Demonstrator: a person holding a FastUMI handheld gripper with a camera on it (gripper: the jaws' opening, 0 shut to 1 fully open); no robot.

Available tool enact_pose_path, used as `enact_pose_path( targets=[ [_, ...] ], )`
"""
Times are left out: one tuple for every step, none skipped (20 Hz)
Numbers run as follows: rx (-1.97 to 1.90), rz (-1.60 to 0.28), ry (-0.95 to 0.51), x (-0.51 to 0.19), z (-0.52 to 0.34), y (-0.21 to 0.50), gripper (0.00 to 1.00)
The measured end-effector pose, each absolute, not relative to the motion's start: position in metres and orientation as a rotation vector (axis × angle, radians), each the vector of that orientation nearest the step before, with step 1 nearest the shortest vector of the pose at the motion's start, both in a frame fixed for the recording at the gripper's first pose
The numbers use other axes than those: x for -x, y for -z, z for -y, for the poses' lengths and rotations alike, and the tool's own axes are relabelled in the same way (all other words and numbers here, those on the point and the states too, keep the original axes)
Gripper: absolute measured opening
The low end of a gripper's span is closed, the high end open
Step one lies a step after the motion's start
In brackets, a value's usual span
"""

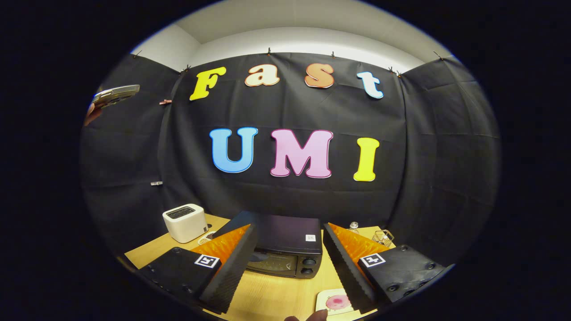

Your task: Open the toaster oven, put the food inside, and close the toaster oven door.

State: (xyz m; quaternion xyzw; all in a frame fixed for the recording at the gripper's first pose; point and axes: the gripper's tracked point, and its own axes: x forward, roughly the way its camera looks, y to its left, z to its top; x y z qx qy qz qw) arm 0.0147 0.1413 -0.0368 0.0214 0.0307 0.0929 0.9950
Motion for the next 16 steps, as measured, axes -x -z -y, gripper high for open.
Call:
enact_pose_path(
  targets=[
    [-0.043,-0.067,-0.188,-0.02,-0.15,0.041,0.98],
    [-0.05,-0.077,-0.189,-0.025,-0.16,0.047,0.98],
    [-0.063,-0.084,-0.194,-0.031,-0.169,0.052,0.98],
    [-0.075,-0.095,-0.199,-0.037,-0.18,0.059,0.98],
    [-0.082,-0.109,-0.201,-0.043,-0.189,0.068,0.98],
    [-0.089,-0.124,-0.2,-0.049,-0.196,0.076,0.98],
    [-0.097,-0.136,-0.197,-0.057,-0.202,0.085,0.99],
    [-0.104,-0.144,-0.194,-0.064,-0.209,0.091,0.99],
    [-0.108,-0.153,-0.186,-0.071,-0.213,0.099,0.99],
    [-0.108,-0.162,-0.178,-0.079,-0.218,0.108,0.99],
    [-0.106,-0.17,-0.173,-0.085,-0.222,0.114,0.99],
    [-0.106,-0.177,-0.171,-0.091,-0.227,0.121,0.98],
    [-0.105,-0.188,-0.169,-0.096,-0.233,0.127,0.99],
    [-0.111,-0.2,-0.17,-0.1,-0.238,0.133,0.98],
    [-0.116,-0.21,-0.172,-0.104,-0.244,0.138,0.99],
    [-0.117,-0.223,-0.17,-0.106,-0.249,0.144,0.98]
  ],
)
